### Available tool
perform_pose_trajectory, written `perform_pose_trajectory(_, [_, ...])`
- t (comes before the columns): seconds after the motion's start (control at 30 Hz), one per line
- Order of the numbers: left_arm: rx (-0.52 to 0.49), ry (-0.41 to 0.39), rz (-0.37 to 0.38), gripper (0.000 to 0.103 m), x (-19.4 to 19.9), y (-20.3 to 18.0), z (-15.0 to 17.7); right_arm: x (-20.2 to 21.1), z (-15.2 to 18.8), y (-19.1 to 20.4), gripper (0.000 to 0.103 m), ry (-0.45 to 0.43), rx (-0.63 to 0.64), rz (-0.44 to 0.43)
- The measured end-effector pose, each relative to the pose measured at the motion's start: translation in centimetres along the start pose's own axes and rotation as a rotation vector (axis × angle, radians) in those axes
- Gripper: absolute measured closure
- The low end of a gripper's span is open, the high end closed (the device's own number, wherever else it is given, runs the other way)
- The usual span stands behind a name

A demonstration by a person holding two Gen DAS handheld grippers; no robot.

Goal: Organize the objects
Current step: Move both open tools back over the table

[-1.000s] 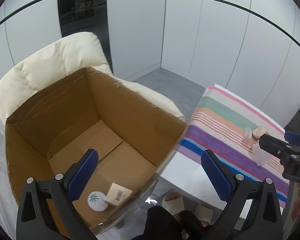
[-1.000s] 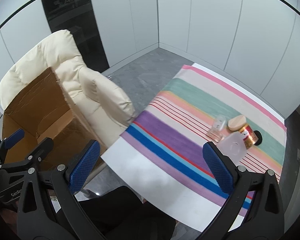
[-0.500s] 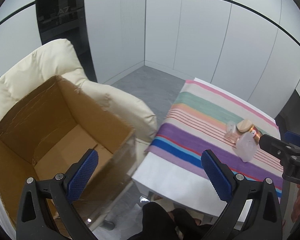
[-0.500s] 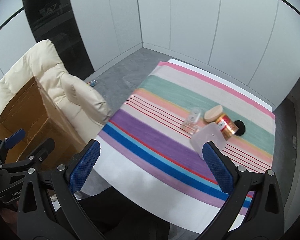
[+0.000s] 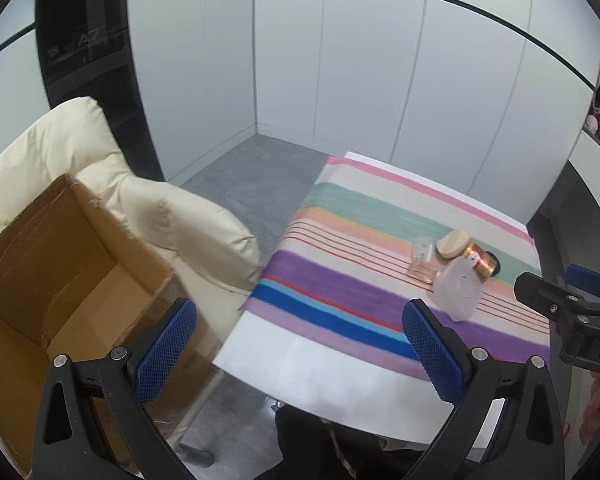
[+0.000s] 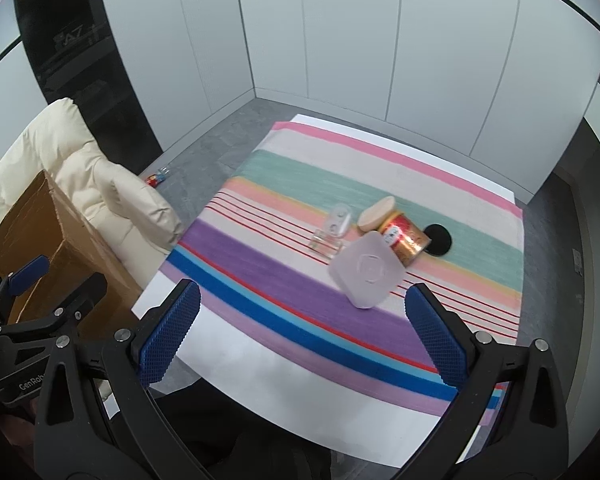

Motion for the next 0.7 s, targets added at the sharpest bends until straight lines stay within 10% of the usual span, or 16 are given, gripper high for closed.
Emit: perform_pose_trajectory(0.7, [-0.133,0.032,0.106,0.000,-2.8,-10.1,-0.8,-0.3,2.2,-10.7,0.000,0.028,-0.137,0.086])
Point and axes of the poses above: each gripper's, at about its wrist camera, not at the fingertips, and x roughly against the way its jaws point, y to its left, z to its underside, the point moved 5 cm from there along -x, roughly the way its jaws point, and after that the axes turned 15 degrees about z, right-handed, at the moved point
